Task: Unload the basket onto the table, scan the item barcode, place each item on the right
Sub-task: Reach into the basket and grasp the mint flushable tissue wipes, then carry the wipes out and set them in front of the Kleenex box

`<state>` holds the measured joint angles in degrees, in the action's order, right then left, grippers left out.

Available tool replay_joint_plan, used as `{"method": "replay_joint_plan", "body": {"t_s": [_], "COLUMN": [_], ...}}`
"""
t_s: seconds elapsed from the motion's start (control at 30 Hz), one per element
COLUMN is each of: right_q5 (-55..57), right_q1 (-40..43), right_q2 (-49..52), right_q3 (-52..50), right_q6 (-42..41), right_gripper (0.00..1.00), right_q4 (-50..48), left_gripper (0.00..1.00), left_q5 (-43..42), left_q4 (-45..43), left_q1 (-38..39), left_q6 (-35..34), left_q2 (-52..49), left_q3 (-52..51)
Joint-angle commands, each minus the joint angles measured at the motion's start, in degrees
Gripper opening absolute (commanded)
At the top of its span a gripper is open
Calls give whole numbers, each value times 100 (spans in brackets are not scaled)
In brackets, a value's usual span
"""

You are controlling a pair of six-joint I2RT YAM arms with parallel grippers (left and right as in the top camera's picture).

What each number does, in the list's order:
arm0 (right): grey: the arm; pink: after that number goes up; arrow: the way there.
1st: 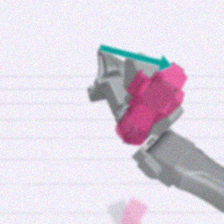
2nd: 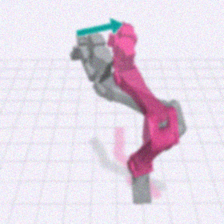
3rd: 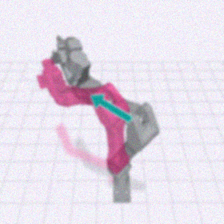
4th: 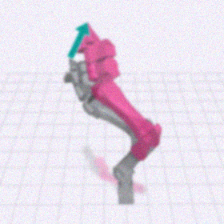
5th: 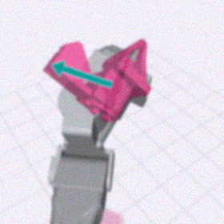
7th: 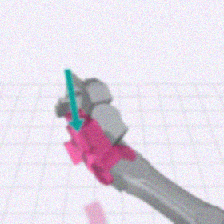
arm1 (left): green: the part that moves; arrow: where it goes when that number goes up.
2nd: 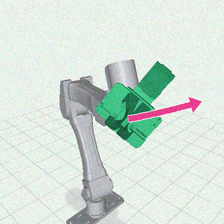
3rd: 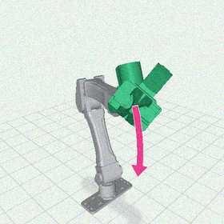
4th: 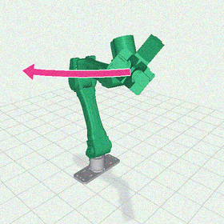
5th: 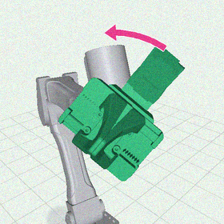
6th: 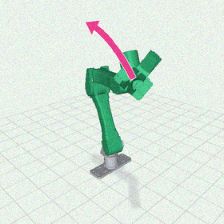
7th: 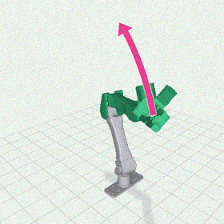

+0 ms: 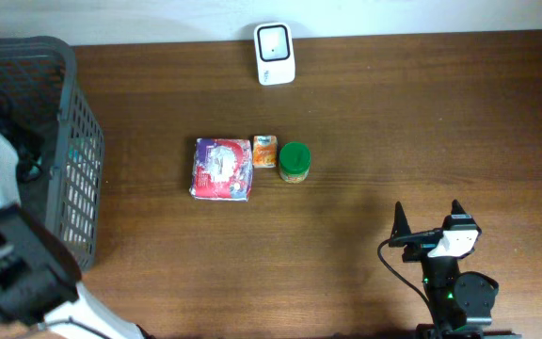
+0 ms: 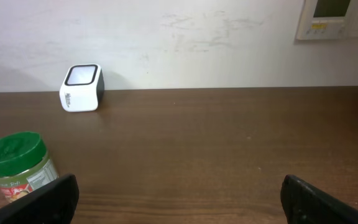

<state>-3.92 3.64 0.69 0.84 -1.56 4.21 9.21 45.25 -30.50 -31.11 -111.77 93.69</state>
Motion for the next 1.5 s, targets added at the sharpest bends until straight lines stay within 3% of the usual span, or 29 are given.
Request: {"method": "replay_joint_plan", "body": {"t_s": [0.0,0.27,0.37,0.47,0.7,0.9,0.97,1.17,1.2,1.23,1.3,1.47], "right_q5": [50,52,52,52,52,50,52,52,50,50,50,52], "right_q1": [-26,-26,-26,-26,-24,-26,-24,-24,-24,-26,-24,-26], "right_q2": [-37,-37,-37,-37,-37,-37,-37,-37,-37,-37,-37,-37], "right_q3": [-52,-52,-52,-52,-52,-52,-52,-52,-52,-52,-52,-52], "right_q6": [-63,-63,-63,-63,-63,-63,-63,-63,-63,-63,-63,-63], "right_gripper": [99,99,99,99,99,99,99,99,99,99,99,99], "right_q4": [4,4,4,4,4,4,4,4,4,4,4,4], "left_gripper": [0,0,0,0,0,0,0,25,36,40,64,69], "left_q5": [-933,-1676,-2625,-2896,-2892,-2815,-2162,-1786,-1626,-1508,-1364,-1364], "left_q4": [227,354,278,138,271,935,999,1023,1069,1123,1211,1235], "left_q1": [-37,-26,107,695,3141,4369,4743,5344,5368,5370,5370,5342], "left_q6": [-15,-15,-15,-11,1687,1799,1797,1794,1794,1794,1794,1797], "left_q2": [1377,3567,3987,4092,3547,2096,1513,378,267,203,184,186], "left_q3": [216,216,216,216,208,208,208,208,208,208,208,229]}}
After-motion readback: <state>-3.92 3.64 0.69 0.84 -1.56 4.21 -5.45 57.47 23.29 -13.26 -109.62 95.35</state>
